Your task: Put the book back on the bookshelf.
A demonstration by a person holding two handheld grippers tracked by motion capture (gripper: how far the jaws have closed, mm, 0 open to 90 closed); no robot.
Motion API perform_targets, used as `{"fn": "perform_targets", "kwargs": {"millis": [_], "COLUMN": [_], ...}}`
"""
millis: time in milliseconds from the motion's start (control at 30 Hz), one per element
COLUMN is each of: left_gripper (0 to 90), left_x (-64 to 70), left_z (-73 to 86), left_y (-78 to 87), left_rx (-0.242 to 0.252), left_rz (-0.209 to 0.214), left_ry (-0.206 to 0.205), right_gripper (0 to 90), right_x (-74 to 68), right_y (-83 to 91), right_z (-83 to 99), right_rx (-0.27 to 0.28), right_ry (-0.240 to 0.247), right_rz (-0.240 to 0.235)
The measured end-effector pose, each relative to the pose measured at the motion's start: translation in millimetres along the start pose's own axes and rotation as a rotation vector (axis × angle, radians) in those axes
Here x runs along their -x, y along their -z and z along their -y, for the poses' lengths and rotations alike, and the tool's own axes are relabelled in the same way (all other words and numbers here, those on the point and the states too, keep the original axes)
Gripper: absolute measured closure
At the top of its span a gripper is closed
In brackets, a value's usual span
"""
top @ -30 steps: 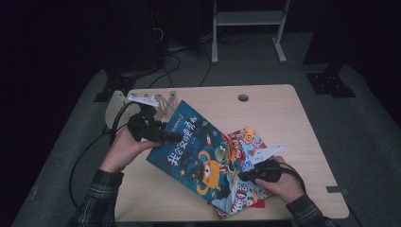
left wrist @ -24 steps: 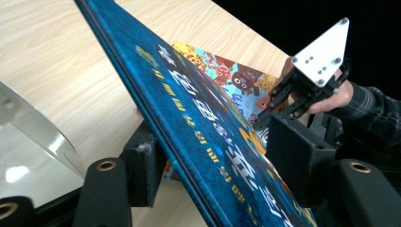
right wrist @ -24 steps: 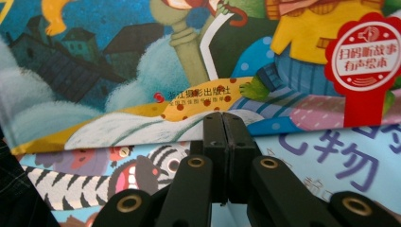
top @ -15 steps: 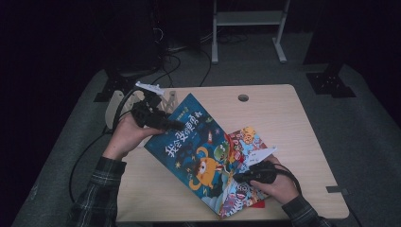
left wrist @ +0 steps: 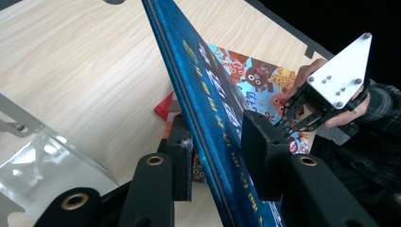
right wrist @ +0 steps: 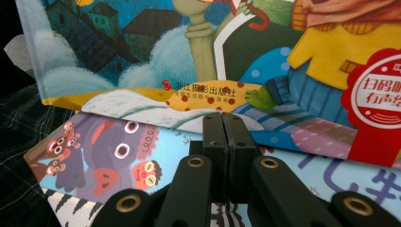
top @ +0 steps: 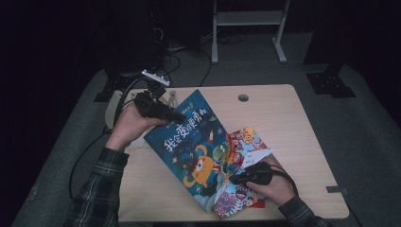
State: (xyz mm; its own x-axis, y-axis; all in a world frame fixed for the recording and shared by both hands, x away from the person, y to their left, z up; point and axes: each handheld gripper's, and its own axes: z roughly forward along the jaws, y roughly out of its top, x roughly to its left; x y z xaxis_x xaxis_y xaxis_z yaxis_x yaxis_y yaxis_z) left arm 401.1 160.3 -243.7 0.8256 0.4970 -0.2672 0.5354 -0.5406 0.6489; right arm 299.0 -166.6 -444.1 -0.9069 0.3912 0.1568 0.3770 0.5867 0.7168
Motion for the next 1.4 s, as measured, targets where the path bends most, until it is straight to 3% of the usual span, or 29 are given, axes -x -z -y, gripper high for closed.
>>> {"fn": "perform_targets", "kwargs": {"millis": [333, 733, 1133, 1400], "left_gripper": [70.9, 74.1, 76.6, 79.0], "left_x": [3.0, 17.8, 27.0, 31.0], "left_z": [-23.8, -49.6, -60.3, -65.6], "left_y": [-1.7, -5.2, -4.5, -1.8], "left_rx": [-0.034, -0.1, -0.132, -0.136], "left_rz": [0.042, 0.05, 0.054, 0.069], "left_ry": [-0.001, -0.017, -0.022, -0.021], "right_gripper": [82.2, 63.6, 42.1, 33.8], "right_x": [0.9, 13.0, 37.9, 65.2], "right_y": [-2.0, 9.7, 34.8, 56.3], "right_z": [-0.8, 4.8, 14.1, 28.0], "right_rx": [0.013, 0.058, 0.166, 0.228], "right_ry": [-0.006, -0.029, -0.096, -0.163], "right_rz": [-0.007, 0.073, 0.195, 0.327]}}
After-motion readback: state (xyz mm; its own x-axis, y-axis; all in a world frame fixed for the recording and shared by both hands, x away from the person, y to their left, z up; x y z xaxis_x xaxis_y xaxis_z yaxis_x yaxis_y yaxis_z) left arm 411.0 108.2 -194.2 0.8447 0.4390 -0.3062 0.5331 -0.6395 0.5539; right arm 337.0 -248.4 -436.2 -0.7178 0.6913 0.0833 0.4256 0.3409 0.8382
